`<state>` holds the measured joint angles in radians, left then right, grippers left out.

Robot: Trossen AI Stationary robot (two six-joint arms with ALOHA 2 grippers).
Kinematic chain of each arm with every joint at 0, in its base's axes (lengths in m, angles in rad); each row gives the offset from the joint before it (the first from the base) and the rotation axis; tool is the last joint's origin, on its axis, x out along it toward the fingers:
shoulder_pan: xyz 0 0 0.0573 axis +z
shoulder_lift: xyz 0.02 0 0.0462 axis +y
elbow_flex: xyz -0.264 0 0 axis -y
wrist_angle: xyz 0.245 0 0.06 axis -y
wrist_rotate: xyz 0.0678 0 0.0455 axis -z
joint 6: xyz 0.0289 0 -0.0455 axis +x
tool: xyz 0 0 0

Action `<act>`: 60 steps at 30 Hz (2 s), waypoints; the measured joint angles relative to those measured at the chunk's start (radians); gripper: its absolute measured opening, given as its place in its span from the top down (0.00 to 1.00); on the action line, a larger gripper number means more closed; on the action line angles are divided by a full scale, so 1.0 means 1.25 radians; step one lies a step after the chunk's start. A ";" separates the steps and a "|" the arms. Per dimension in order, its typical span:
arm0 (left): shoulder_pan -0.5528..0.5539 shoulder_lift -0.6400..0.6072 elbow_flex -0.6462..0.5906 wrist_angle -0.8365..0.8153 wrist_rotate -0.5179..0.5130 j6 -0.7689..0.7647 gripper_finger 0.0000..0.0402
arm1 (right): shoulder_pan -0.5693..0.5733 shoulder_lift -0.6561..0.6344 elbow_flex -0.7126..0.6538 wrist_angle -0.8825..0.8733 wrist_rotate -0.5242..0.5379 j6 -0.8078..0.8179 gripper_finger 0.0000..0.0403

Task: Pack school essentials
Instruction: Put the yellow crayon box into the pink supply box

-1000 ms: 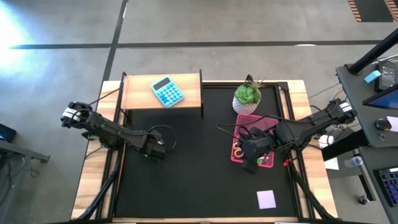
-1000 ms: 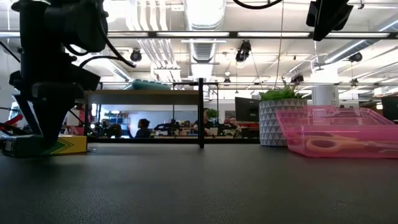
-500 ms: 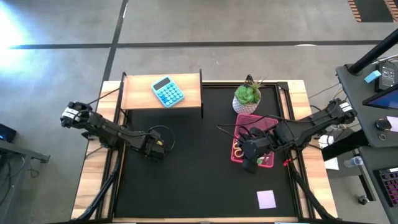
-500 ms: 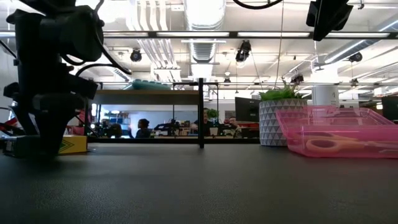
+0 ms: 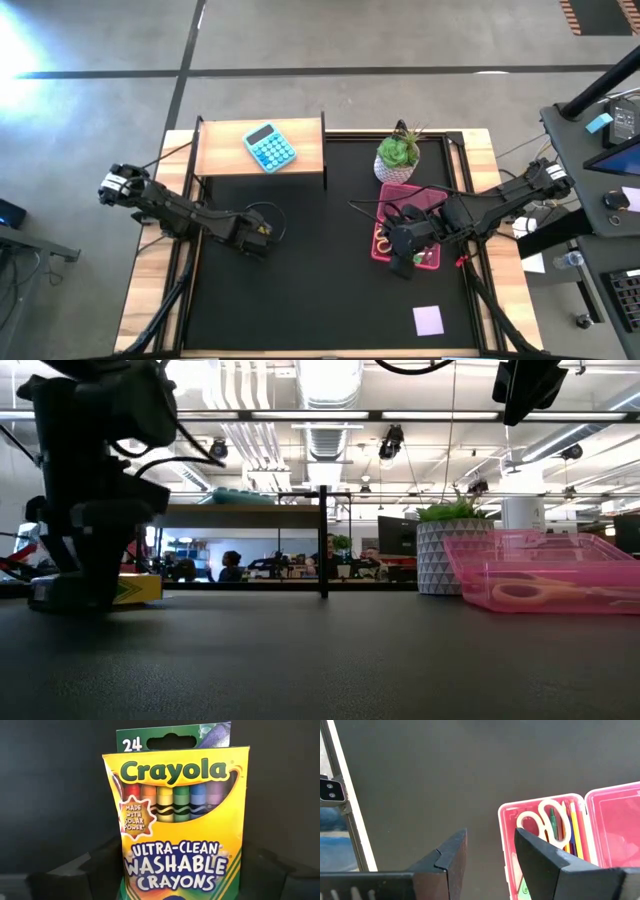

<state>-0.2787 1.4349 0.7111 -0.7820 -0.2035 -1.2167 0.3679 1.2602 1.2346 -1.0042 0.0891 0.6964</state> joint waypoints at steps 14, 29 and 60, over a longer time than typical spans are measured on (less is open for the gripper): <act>0.007 -0.003 0.095 0.245 -0.012 0.152 0.28 | 0.000 0.000 0.000 0.000 0.000 0.000 0.61; 0.023 0.037 0.123 0.696 -0.032 0.287 0.28 | 0.000 0.000 0.000 0.000 0.000 0.000 0.61; 0.021 0.162 0.273 0.764 -0.014 0.588 0.28 | -0.010 0.000 -0.001 0.458 0.013 0.127 0.61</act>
<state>-0.2520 1.6375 1.0519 0.1734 -0.2205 -0.4823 0.3557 1.2602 1.2339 -0.4319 0.1051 0.8550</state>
